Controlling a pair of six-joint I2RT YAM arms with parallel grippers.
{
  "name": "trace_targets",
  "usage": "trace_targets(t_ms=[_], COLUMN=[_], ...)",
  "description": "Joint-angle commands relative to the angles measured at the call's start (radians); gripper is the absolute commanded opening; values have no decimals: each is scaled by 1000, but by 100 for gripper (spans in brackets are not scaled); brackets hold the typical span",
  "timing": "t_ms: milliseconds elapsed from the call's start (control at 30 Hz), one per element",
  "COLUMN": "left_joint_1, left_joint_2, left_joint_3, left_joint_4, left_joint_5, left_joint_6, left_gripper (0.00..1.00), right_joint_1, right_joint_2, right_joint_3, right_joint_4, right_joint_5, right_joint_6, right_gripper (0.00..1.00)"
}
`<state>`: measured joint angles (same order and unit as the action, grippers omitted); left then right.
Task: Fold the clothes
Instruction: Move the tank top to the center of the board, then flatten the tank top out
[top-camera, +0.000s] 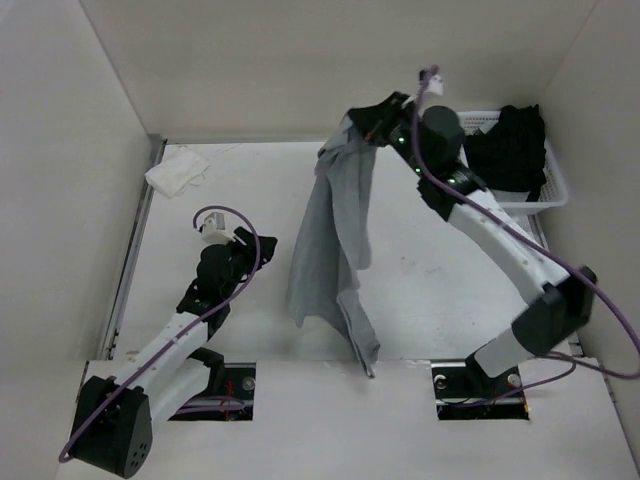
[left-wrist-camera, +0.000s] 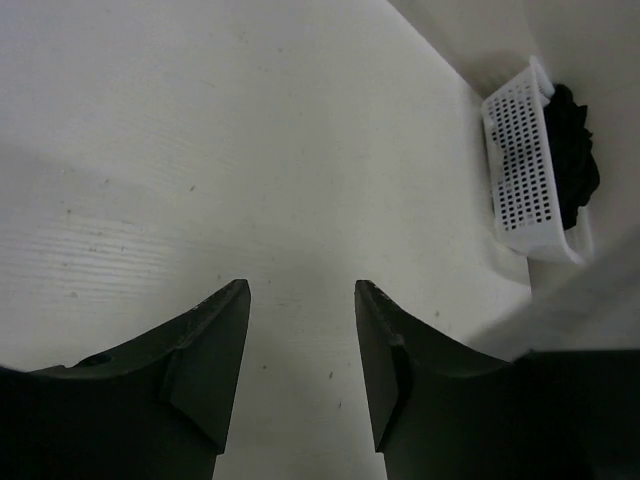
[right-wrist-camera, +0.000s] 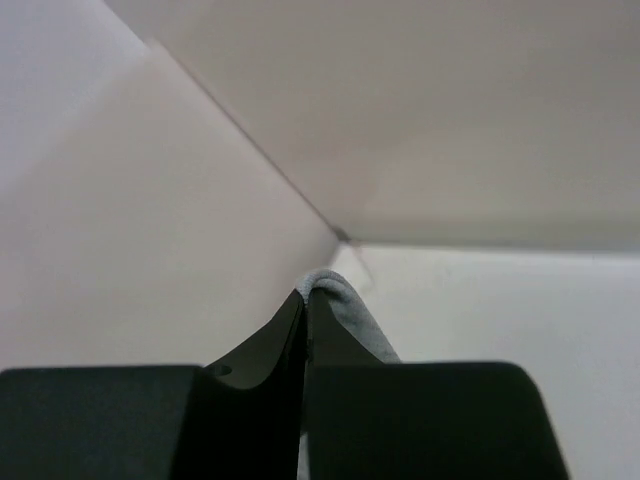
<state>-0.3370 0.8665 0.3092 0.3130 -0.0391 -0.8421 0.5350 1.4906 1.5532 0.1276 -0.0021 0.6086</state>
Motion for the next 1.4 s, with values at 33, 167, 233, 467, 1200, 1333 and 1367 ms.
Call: trace_targets(t_ms=[33, 167, 233, 467, 1200, 1333, 1367], left_joint_1=[31, 22, -9, -225, 37, 45, 46], left_joint_2=[-14, -31, -31, 51, 66, 51, 57], left_joint_3=[-13, -2, 2, 2, -48, -64, -64], left_joint_4=[-29, -98, -144, -193, -117, -114, -114], left_joint_5=[33, -37, -71, -257, 41, 44, 44], left_joint_6=[-8, 32, 66, 127, 44, 46, 46], left_gripper=[44, 43, 38, 32, 33, 33, 33], right_joint_1=[-102, -226, -237, -29, 610, 633, 638], right_joint_2=[229, 445, 415, 40, 62, 94, 97], right_joint_3=[20, 238, 205, -404, -650, -634, -634], right_joint_4=[136, 12, -40, -39, -221, -281, -292], right_joint_5=[-107, -95, -72, 80, 177, 218, 238], right_joint_6=[114, 135, 116, -53, -297, -316, -316], right_gripper=[3, 28, 38, 9, 51, 53, 53])
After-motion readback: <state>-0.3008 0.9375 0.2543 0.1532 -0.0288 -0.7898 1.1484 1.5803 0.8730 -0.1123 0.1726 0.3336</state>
